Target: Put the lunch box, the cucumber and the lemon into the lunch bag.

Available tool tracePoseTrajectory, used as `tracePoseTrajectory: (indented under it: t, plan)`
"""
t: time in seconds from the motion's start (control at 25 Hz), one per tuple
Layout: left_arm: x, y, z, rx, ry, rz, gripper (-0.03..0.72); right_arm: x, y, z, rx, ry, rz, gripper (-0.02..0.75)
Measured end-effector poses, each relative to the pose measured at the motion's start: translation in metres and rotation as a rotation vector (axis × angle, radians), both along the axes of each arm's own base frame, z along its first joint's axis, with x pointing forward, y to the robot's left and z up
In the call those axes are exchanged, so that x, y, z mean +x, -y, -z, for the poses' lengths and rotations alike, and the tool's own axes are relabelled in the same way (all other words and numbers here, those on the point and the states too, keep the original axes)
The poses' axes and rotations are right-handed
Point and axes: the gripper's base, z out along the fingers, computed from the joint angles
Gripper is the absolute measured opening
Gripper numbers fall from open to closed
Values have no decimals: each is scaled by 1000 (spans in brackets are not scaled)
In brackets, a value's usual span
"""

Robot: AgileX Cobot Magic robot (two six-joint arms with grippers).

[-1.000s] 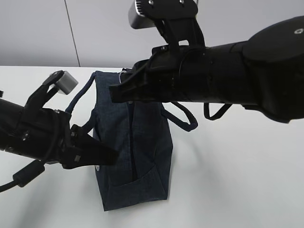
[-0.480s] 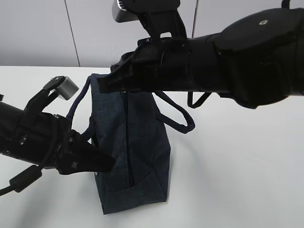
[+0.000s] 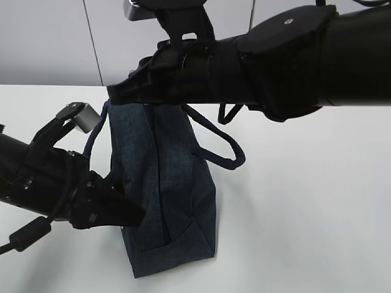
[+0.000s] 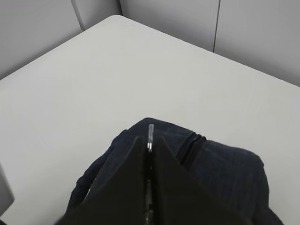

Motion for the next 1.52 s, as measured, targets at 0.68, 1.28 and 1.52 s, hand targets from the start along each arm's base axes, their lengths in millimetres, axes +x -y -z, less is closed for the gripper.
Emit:
tracePoseTrajectory:
  t: [0.68, 1.28, 1.52]
  plan:
    - [0, 0, 0, -2, -3, 3, -6, 33, -11, 4, 9, 22, 27, 0]
    - [-10, -3, 11, 3, -58, -16, -6, 59, -9, 13, 24, 10, 74, 0]
    - [-11, -3, 11, 2, -59, -15, -6, 63, -4, 16, 20, 5, 87, 0]
